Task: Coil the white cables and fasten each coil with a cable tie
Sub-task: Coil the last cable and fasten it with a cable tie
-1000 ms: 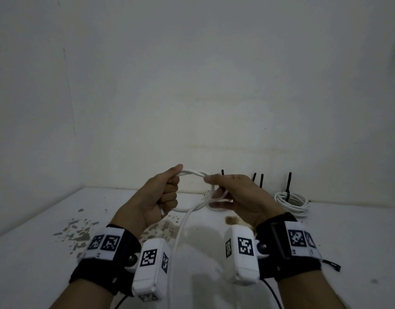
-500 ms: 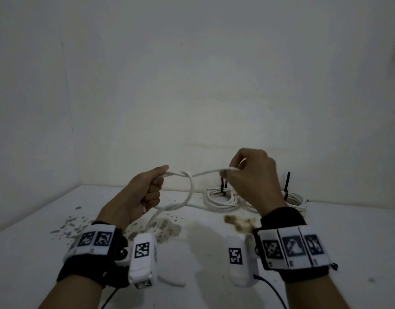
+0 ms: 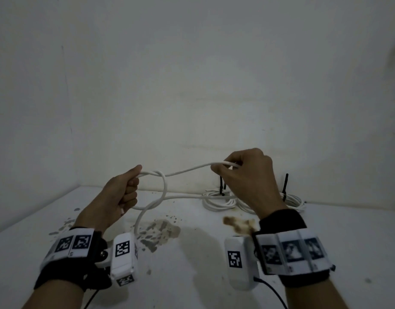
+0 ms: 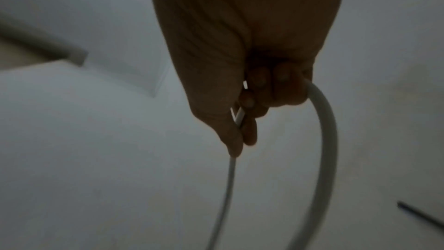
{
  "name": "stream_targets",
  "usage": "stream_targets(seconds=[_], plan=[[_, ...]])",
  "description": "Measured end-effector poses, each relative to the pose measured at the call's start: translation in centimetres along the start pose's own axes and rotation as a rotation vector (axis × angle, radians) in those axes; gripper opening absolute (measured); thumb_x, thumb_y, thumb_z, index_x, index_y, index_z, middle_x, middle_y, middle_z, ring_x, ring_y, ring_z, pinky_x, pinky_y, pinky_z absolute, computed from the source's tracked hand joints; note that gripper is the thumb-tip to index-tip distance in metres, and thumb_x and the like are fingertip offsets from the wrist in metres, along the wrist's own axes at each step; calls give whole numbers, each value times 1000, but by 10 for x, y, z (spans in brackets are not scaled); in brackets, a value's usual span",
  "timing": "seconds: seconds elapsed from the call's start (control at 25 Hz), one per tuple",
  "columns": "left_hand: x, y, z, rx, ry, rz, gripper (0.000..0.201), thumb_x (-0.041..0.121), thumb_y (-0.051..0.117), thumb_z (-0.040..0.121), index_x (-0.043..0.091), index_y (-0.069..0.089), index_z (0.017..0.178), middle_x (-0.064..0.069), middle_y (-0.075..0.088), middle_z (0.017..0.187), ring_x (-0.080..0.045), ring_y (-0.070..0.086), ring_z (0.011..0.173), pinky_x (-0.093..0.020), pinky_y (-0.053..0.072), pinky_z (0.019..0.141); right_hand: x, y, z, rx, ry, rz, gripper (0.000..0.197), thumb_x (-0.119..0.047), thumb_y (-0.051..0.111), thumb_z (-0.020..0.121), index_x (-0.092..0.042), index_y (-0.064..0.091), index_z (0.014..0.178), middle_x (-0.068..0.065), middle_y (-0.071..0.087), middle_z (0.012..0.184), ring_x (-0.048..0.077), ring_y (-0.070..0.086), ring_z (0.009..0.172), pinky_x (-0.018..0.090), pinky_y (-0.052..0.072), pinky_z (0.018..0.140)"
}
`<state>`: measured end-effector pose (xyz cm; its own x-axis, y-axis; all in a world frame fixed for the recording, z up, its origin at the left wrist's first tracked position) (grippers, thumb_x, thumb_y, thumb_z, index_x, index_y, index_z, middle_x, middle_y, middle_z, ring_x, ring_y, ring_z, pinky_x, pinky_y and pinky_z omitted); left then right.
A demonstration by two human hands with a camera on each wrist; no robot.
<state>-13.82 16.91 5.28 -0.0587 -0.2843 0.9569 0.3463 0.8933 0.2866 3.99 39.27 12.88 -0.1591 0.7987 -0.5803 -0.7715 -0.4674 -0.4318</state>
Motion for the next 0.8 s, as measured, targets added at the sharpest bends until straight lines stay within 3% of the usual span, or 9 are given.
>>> stream_targets(seconds=[0.08,0.16,0.28,0.36,0.48,0.56,0.64,0.72,0.8], plan=[[3,-4,1,21,26,18,50,40,61,92,21,33,55,8,20,42,-7,15,31,-20,12,35,-4,5,-3,127,-10,-105,31,-44,82,75,-18,70,63,-4,62,52,7,58,50,17,43,50],[3,-9,4,51,46,2,50,41,60,93,21,34,56,8,20,41,-7,15,31,-19,13,34,4,11,-3,153,163,0,47,-55,77,77,-14,59,60,-4,58,50,13,57,50,26,47,57],[-7,-12,10,72,15,-27,48,43,57,95,21,34,60,9,21,41,-6,16,30,-17,13,34,10,27,-7,-170,657,924,38,-41,65,93,-13,51,71,-2,36,46,16,39,38,33,54,61],[-16,-12,14,53,-30,-80,48,45,55,96,21,33,60,9,21,40,-6,16,29,-17,13,33,4,25,-7,-331,719,1168,29,-35,57,98,-13,55,80,-4,28,52,12,26,35,28,47,50],[-19,-17,16,39,-46,-98,49,46,54,96,21,33,60,9,21,40,-6,16,29,-17,14,32,-3,11,-4,-310,485,808,32,-36,55,100,-9,69,93,-7,29,51,8,22,37,23,26,43],[-19,-26,16,46,-48,-95,49,45,54,96,21,32,60,9,21,40,-6,16,29,-18,13,33,-16,0,-6,-261,220,356,30,-37,61,97,-12,75,90,-12,38,41,5,33,34,20,28,47],[-21,-36,14,64,-66,-137,49,45,52,97,21,30,60,9,20,39,-5,15,28,-18,13,33,-30,0,-9,-284,40,111,23,-36,67,92,-18,77,82,-11,48,42,3,42,38,17,34,49],[-21,-43,13,85,-79,-168,48,44,50,98,21,30,61,9,19,38,-5,15,26,-16,12,32,-37,4,-11,-295,-34,-1,18,-31,67,91,-21,75,78,-8,55,49,3,47,43,13,35,47],[-16,-45,13,94,-80,-157,48,43,50,99,21,31,61,10,20,37,-5,15,26,-14,13,32,-36,5,-9,-241,-40,-140,17,-31,67,90,-22,72,76,-4,60,57,6,53,48,16,39,50]])
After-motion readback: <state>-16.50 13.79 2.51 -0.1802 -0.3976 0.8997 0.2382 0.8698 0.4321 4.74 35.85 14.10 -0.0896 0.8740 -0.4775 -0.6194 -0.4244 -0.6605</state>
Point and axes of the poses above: each hand's wrist, its own z-axis towards the middle knuckle, its own y-axis out of the palm, x = y × z, the point moved 3 cm from there along z, towards the middle knuckle
